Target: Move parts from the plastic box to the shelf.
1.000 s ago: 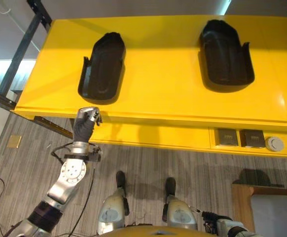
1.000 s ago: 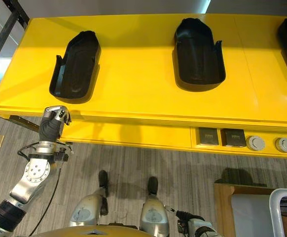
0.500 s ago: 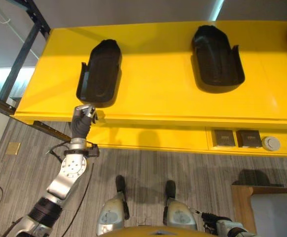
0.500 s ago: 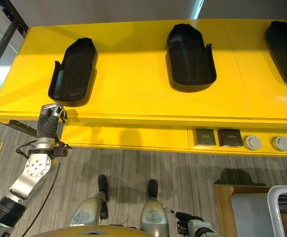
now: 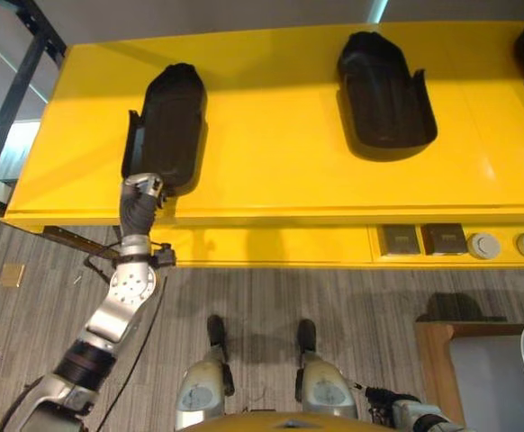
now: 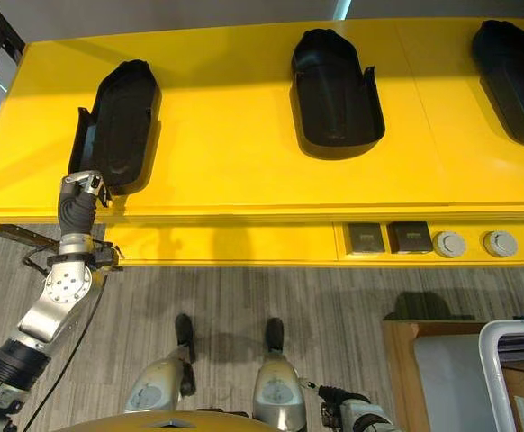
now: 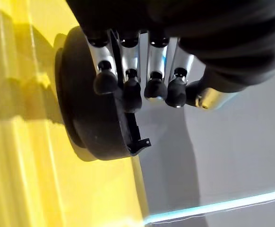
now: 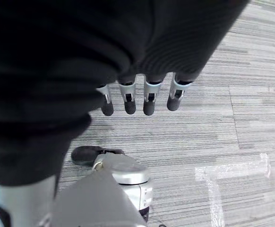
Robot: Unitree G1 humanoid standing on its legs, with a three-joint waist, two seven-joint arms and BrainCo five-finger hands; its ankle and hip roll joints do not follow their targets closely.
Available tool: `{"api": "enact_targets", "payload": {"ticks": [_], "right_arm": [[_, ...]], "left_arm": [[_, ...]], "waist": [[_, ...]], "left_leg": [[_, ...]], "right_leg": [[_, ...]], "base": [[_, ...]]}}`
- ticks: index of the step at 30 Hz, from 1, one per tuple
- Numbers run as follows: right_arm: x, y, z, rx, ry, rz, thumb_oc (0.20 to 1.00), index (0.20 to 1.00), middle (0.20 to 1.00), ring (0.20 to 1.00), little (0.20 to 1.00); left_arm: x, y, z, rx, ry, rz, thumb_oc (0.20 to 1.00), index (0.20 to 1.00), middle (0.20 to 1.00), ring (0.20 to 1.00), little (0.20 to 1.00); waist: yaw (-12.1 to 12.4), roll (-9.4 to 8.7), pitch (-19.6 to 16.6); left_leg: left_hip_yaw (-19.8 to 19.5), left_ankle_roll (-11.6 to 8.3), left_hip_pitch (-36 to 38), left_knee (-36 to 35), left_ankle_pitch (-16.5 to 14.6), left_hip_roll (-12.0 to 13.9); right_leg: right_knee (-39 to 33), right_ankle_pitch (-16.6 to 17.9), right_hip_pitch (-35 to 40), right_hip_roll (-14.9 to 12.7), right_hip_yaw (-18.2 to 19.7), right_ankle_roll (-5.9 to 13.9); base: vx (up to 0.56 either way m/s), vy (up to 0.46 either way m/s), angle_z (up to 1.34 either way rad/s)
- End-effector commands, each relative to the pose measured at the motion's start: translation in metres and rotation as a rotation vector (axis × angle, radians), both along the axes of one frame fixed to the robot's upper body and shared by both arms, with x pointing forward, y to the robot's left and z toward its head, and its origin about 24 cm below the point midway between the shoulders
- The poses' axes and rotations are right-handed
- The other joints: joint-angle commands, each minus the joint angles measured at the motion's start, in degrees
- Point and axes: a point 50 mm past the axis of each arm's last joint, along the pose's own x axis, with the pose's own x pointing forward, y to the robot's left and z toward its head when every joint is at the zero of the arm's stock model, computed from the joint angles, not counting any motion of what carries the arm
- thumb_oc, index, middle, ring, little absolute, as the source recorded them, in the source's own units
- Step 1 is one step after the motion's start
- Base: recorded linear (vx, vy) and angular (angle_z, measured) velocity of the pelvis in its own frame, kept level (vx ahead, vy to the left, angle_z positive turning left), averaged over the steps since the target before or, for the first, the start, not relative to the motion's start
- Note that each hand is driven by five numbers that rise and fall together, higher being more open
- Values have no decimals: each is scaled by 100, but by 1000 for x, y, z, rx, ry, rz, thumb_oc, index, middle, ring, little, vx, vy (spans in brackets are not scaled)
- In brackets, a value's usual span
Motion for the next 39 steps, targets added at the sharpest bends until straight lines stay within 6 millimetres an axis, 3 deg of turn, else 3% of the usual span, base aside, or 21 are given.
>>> {"api": "enact_targets", "payload": {"ticks": [1,13,22,27,31,35,38,39], "right_arm": [[6,13,-2,25,13,61,1000,1000,1000,1000,1000],[19,17,1,32,-23,73,1000,1000,1000,1000,1000],[26,20,3,33,-45,83,1000,1000,1000,1000,1000],[22,21,1,30,-39,103,1000,1000,1000,1000,1000],[17,21,-1,25,-22,110,1000,1000,1000,1000,1000],[10,25,-4,37,6,78,1000,1000,1000,1000,1000],[4,27,-6,53,31,45,1000,1000,1000,1000,1000],[1,28,-8,69,49,26,1000,1000,1000,1000,1000]], "left_arm": [[13,4,27,9,-104,32,200,200,200,200,200],[25,10,26,-21,-101,96,200,200,200,200,200],[34,21,59,-19,-242,159,200,200,200,200,200],[35,22,76,-31,-289,136,200,200,200,200,200],[28,18,64,-109,-267,102,200,200,200,200,200],[10,3,27,-145,-207,95,200,200,200,200,200],[-8,-1,1,-29,-203,155,200,200,200,200,200],[-15,0,-10,21,-192,193,341,341,341,341,341]], "waist": [[-41,-128,329],[-142,-179,567],[-230,-259,687],[-223,-290,556],[-134,-288,372],[69,-300,30],[257,-323,-289],[345,-337,-437]], "left_leg": [[134,-33,219,13,-781,100],[194,-27,66,13,-750,96],[246,-44,-48,13,-713,113],[190,-48,25,13,-748,100],[141,-48,125,13,-787,78],[121,-27,351,13,-879,27],[132,-8,557,13,-955,-3],[131,-5,656,13,-976,-8]], "right_leg": [[114,-740,58,-18,-24,-257],[129,-660,-167,-7,63,-250],[94,-581,-316,11,143,-240],[80,-610,-222,23,157,-237],[68,-657,-66,13,79,-233],[60,-738,250,-25,-131,-239],[28,-774,534,-71,-325,-248],[15,-785,660,-84,-392,-248]], "base": [[-7,5,-5],[-26,2,-1],[-25,3,-5],[-30,-7,-1],[-11,-10,0],[-44,-31,11],[-42,-36,11],[-18,-37,12]]}}
